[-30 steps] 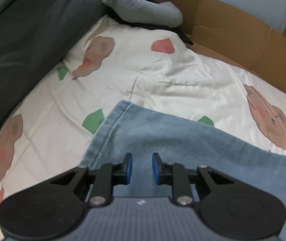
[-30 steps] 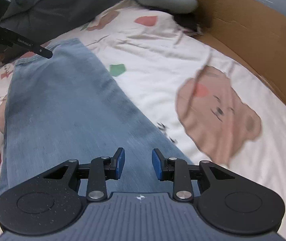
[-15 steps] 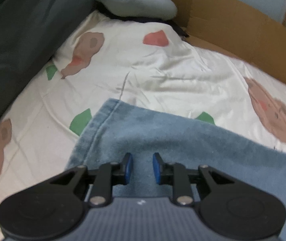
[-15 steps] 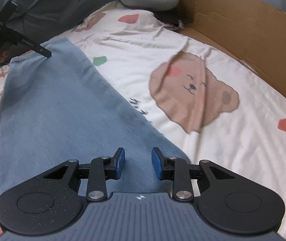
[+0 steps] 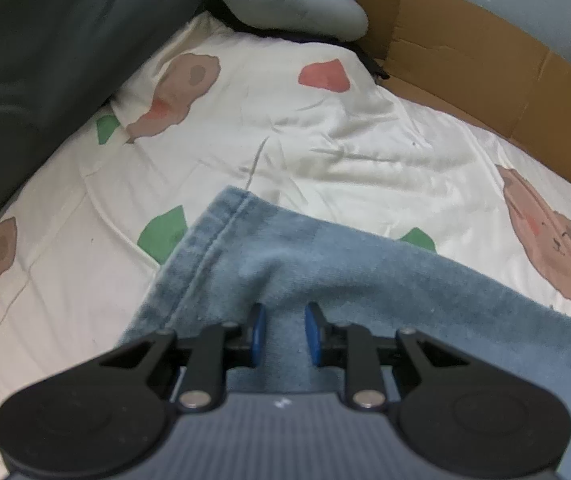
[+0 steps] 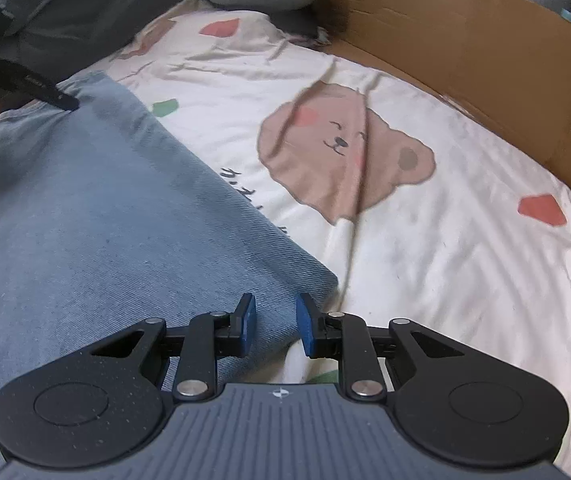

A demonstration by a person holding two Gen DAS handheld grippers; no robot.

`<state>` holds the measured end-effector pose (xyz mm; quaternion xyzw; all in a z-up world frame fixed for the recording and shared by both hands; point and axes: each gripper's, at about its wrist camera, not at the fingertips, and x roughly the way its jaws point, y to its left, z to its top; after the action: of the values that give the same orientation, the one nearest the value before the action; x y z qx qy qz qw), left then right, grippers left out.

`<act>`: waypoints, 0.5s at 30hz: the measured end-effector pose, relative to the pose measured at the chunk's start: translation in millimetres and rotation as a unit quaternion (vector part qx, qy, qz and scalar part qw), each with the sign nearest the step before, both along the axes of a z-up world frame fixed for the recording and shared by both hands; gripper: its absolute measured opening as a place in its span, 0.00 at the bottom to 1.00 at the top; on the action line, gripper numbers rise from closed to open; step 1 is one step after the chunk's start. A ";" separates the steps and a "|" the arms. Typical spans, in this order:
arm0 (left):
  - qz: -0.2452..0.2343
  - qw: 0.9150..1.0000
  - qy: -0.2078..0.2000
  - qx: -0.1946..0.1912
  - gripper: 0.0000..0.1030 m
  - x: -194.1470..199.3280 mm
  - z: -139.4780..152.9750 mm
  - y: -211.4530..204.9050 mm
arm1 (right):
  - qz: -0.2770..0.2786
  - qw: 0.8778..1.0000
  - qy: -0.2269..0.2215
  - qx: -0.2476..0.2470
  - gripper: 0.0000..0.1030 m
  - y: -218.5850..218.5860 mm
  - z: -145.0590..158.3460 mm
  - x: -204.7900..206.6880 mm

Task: Fold clothes
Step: 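Move both open tools over the jeans, right tool along the leg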

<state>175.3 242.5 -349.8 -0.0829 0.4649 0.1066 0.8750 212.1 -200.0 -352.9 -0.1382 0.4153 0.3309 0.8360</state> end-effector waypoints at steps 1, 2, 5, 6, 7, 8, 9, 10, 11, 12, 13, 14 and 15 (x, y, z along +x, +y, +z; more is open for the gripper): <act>0.001 1.000 0.002 -0.002 0.24 0.5 0.2 0.8 | -0.006 1.000 0.002 0.001 0.26 0.0 -0.5 1.9; 0.003 1.000 0.004 -0.005 0.24 1.2 0.6 2.0 | -0.013 1.000 0.004 0.001 0.23 0.0 -1.1 4.0; 0.000 1.000 0.005 -0.003 0.24 1.3 0.6 1.8 | -0.044 0.999 0.017 0.009 0.15 -0.8 -1.6 12.4; -0.005 1.000 0.005 0.001 0.24 0.5 0.2 0.7 | -0.056 0.998 0.023 0.015 0.15 -1.3 -2.3 13.4; -0.009 1.000 0.004 0.005 0.24 0.0 -0.1 -0.1 | -0.063 0.998 0.023 0.016 0.15 -0.6 -2.6 12.6; -0.011 1.000 0.005 0.006 0.23 -0.1 -0.2 -0.2 | -0.064 0.998 0.020 0.012 0.16 1.6 -2.8 11.4; -0.011 1.000 0.006 0.005 0.23 0.1 0.0 0.1 | -0.064 0.998 0.016 0.008 0.16 3.9 -3.0 10.2; -0.008 1.000 0.008 0.001 0.23 0.8 0.4 0.9 | -0.066 0.998 0.015 0.006 0.16 5.3 -3.8 9.6; -0.004 1.000 0.010 -0.002 0.23 1.6 0.8 1.6 | -0.068 0.997 0.017 0.007 0.16 5.1 -4.3 9.6; 0.000 1.000 0.013 -0.006 0.23 2.3 1.4 2.0 | -0.071 0.997 0.018 0.008 0.16 4.9 -4.7 9.5; 0.005 1.000 0.015 -0.009 0.23 2.9 2.4 2.3 | -0.072 0.997 0.023 0.009 0.16 3.6 -4.8 7.2; 0.007 1.000 0.017 -0.009 0.23 3.0 3.3 1.7 | -0.072 0.997 0.027 0.011 0.17 2.2 -4.9 4.8; 0.005 1.000 0.018 -0.005 0.23 2.8 3.9 0.2 | -0.072 0.997 0.032 0.013 0.16 0.7 -5.0 2.3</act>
<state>178.0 242.7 -346.0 -0.0874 0.4804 0.1106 0.8656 214.4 -199.3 -357.9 -0.0865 0.4461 0.2790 0.8460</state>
